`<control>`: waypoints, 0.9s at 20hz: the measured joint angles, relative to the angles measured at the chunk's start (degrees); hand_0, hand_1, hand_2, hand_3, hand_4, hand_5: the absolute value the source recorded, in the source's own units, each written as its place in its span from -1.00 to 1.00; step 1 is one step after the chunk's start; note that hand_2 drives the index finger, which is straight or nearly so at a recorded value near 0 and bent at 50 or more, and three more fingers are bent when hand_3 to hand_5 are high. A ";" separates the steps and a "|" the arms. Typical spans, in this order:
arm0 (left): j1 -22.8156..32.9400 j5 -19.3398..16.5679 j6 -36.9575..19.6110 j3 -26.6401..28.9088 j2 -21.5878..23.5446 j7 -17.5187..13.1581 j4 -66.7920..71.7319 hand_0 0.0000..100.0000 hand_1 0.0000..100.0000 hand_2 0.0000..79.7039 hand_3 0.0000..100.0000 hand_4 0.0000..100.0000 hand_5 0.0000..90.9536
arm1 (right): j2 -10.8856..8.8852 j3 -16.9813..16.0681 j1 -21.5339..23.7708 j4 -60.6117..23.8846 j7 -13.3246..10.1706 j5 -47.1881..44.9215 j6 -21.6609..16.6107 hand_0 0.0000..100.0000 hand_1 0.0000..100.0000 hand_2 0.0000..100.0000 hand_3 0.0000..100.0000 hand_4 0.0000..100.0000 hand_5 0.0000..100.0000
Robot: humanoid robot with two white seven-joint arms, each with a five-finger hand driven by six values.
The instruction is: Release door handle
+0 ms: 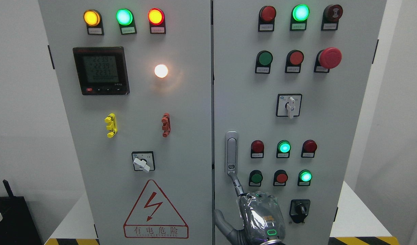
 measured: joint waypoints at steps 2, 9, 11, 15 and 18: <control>0.00 0.00 0.00 0.00 0.00 0.00 0.00 -0.76 -0.22 -1.00 -1.00 -1.00 -1.00 | 0.00 0.00 0.07 0.01 0.32 -0.02 0.00 -0.30 -0.73 -1.00 0.77 0.77 1.00; 0.00 0.00 0.00 0.00 0.00 0.00 0.00 -0.76 -0.22 -1.00 -1.00 -1.00 -1.00 | 0.00 -0.04 -0.24 -0.06 0.69 -0.09 0.00 -0.30 -0.73 -1.00 0.77 0.77 1.00; 0.00 0.00 0.00 0.00 0.00 0.00 0.00 -0.76 -0.22 -1.00 -1.00 -1.00 -1.00 | 0.00 -0.08 -0.42 -0.21 0.72 -0.11 -0.04 -0.30 -0.73 -1.00 0.77 0.76 1.00; 0.00 0.00 0.00 0.00 0.00 0.00 0.01 -0.76 -0.22 -1.00 -1.00 -1.00 -1.00 | 0.02 -0.10 -0.44 -0.64 0.98 -0.18 -0.17 -0.30 -0.73 -1.00 0.77 0.76 1.00; 0.00 0.00 0.00 0.00 0.00 0.00 0.01 -0.76 -0.22 -1.00 -1.00 -1.00 -1.00 | 0.02 -0.07 -0.18 -1.25 0.41 -0.25 -0.46 -0.27 -0.72 -1.00 0.74 0.74 1.00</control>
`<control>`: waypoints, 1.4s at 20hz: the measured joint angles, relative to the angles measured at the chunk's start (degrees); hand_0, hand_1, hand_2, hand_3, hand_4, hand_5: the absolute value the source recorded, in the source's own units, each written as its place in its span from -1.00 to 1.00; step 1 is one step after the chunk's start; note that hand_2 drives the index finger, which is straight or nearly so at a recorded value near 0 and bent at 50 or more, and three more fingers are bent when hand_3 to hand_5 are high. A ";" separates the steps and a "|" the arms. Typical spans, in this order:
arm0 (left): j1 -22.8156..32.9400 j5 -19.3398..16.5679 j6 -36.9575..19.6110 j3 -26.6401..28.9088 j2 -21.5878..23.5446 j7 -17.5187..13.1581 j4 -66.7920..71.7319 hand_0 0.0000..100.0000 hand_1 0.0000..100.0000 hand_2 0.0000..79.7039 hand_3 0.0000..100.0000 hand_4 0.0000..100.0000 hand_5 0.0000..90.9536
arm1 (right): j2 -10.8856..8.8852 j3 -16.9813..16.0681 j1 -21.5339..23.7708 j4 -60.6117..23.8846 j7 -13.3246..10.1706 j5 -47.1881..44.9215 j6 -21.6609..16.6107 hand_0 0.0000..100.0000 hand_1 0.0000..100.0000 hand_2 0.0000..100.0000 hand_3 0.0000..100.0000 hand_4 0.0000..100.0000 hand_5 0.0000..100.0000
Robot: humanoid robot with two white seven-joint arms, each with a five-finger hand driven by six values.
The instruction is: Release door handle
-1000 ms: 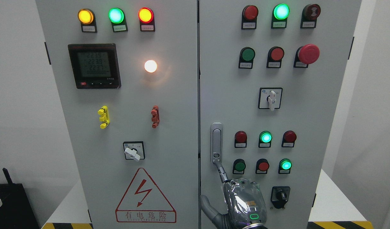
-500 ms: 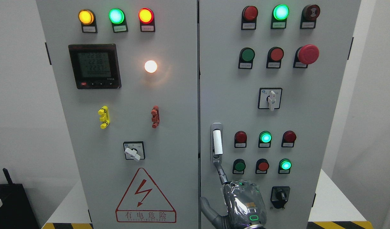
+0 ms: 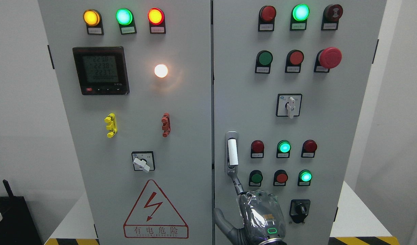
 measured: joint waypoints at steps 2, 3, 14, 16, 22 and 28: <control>0.00 0.00 0.00 0.00 0.00 0.00 0.00 -0.76 -0.22 -1.00 -1.00 -1.00 -1.00 | 0.00 0.03 0.36 -0.58 -0.94 -0.03 -0.15 -0.17 -0.68 -0.94 0.58 0.58 0.83; 0.00 0.00 0.00 0.00 0.00 0.00 0.00 -0.76 -0.22 -1.00 -1.00 -1.00 -1.00 | 0.00 0.05 0.54 -0.84 -1.47 -0.03 -0.21 -0.11 -0.62 -0.64 0.46 0.38 0.59; 0.00 0.00 0.00 0.00 0.00 0.00 0.00 -0.76 -0.22 -1.00 -1.00 -1.00 -1.00 | 0.21 -0.20 2.20 -2.59 -3.21 -0.18 0.31 -0.21 -1.00 0.80 1.00 0.70 0.91; 0.00 0.00 0.00 0.00 0.01 0.00 0.00 -0.76 -0.22 -1.00 -1.00 -1.00 -1.00 | 0.23 -0.27 2.07 -2.75 -3.41 -0.21 0.40 -0.25 -1.00 0.89 1.00 0.74 0.95; 0.00 0.00 0.00 0.00 0.01 0.00 0.00 -0.76 -0.22 -1.00 -1.00 -1.00 -1.00 | 0.32 -0.48 0.53 -3.05 -1.34 -0.24 0.94 -0.26 -0.99 0.98 1.00 0.81 0.98; 0.00 0.00 0.00 0.00 0.01 0.00 0.00 -0.76 -0.22 -1.00 -1.00 -1.00 -1.00 | 0.35 -0.64 -2.19 -2.78 -0.61 -0.15 2.52 -0.26 -0.94 0.99 1.00 0.81 0.98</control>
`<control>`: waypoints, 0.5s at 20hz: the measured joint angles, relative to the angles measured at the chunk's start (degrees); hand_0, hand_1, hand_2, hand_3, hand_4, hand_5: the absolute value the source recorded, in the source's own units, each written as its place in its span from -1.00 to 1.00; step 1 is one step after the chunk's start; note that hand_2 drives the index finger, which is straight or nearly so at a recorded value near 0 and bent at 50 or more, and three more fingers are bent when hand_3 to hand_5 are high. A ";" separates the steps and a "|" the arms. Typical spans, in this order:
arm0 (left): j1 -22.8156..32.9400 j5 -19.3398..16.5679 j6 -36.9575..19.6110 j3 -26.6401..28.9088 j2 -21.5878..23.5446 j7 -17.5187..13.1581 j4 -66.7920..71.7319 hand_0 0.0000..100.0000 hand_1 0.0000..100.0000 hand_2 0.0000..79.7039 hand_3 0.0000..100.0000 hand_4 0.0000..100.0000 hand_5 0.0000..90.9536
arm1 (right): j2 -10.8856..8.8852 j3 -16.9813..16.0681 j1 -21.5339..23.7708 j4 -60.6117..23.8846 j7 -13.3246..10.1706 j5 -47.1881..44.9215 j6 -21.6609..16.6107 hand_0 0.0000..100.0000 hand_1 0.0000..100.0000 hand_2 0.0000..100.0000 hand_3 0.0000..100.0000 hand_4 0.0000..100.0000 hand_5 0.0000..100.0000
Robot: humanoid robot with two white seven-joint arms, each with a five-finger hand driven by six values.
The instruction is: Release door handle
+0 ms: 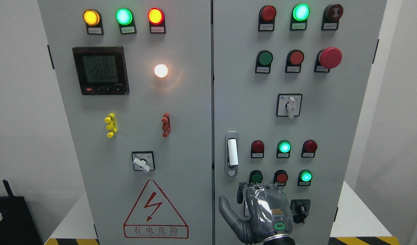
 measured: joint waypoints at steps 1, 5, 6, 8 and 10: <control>0.00 0.00 0.00 0.00 0.00 0.00 0.00 -0.76 -0.22 -1.00 -1.00 -1.00 -1.00 | 0.00 -0.02 -0.35 0.08 0.11 0.05 0.25 -0.27 -0.93 0.99 1.00 0.81 0.98; 0.00 0.00 0.00 0.00 0.00 0.00 0.00 -0.76 -0.22 -1.00 -1.00 -1.00 -1.00 | 0.02 -0.08 -1.84 0.56 1.36 0.22 0.76 -0.27 -0.90 0.99 1.00 0.81 0.99; 0.00 0.00 0.00 0.00 0.00 0.00 0.00 -0.76 -0.22 -1.00 -1.00 -1.00 -1.00 | 0.03 -0.09 -2.30 0.74 1.56 0.26 0.99 -0.27 -0.90 0.99 1.00 0.81 0.99; 0.00 0.00 0.00 0.00 0.00 0.00 0.00 -0.76 -0.22 -1.00 -1.00 -1.00 -1.00 | 0.03 -0.10 -3.18 1.13 1.81 0.30 1.37 -0.25 -0.89 0.99 1.00 0.81 0.99; 0.00 0.00 0.00 0.00 0.00 0.00 0.00 -0.76 -0.22 -1.00 -1.00 -1.00 -1.00 | 0.04 -0.14 -3.92 1.52 1.89 0.35 1.83 -0.23 -0.89 0.99 1.00 0.81 0.99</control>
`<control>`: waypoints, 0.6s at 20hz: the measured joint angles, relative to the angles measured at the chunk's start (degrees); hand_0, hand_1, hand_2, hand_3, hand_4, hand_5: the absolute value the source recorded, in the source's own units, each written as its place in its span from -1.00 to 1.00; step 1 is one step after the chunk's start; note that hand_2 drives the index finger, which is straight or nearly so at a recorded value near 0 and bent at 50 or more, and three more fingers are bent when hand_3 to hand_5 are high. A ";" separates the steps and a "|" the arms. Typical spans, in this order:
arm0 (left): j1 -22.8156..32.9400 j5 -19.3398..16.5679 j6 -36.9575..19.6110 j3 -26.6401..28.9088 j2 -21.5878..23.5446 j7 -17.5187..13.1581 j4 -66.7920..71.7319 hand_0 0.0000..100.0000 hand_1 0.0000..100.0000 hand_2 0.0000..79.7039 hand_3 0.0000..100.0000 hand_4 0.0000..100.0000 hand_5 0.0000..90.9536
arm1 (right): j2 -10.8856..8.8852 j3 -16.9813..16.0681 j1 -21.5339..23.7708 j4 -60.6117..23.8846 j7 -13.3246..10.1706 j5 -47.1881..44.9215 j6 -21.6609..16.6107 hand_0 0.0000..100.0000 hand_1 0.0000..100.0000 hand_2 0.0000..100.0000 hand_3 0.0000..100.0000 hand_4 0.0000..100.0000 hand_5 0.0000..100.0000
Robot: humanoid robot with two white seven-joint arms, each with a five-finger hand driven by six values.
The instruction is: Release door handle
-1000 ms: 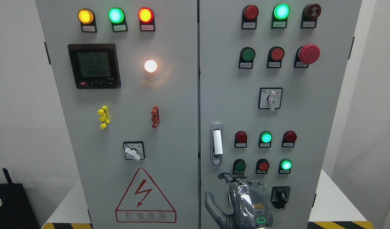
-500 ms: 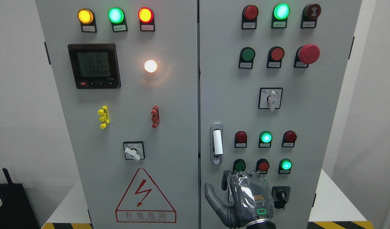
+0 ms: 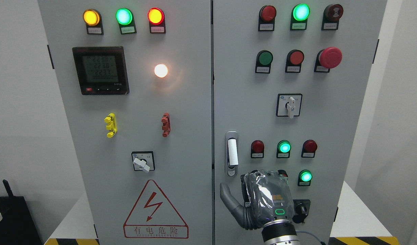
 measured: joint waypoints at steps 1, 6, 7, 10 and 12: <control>0.00 0.00 0.00 0.00 0.00 0.00 0.00 -0.76 -0.22 -1.00 -1.00 -1.00 -1.00 | 0.00 -0.03 -0.35 0.20 0.04 0.03 0.17 -0.21 -0.88 0.99 1.00 0.82 0.99; 0.00 0.00 0.00 0.00 0.00 0.00 0.00 -0.76 -0.22 -1.00 -1.00 -1.00 -1.00 | 0.01 -0.19 -2.30 1.38 0.85 0.10 0.58 -0.18 -0.88 0.99 1.00 0.83 0.99; 0.00 0.00 0.00 0.00 0.00 0.00 0.00 -0.76 -0.22 -1.00 -1.00 -1.00 -1.00 | 0.02 -0.24 -2.64 1.62 0.93 0.10 0.76 -0.18 -0.87 0.99 1.00 0.83 0.99; 0.00 0.00 0.00 0.00 0.00 0.00 0.00 -0.76 -0.22 -1.00 -1.00 -1.00 -1.00 | 0.01 -0.40 -3.39 2.20 1.13 0.07 1.36 -0.17 -0.86 0.99 1.00 0.82 0.98; 0.00 0.00 0.00 0.00 0.00 0.00 0.00 -0.76 -0.22 -1.00 -1.00 -1.00 -1.00 | 0.01 -0.48 -3.97 2.55 1.25 0.04 1.44 -0.17 -0.86 0.99 1.00 0.82 0.99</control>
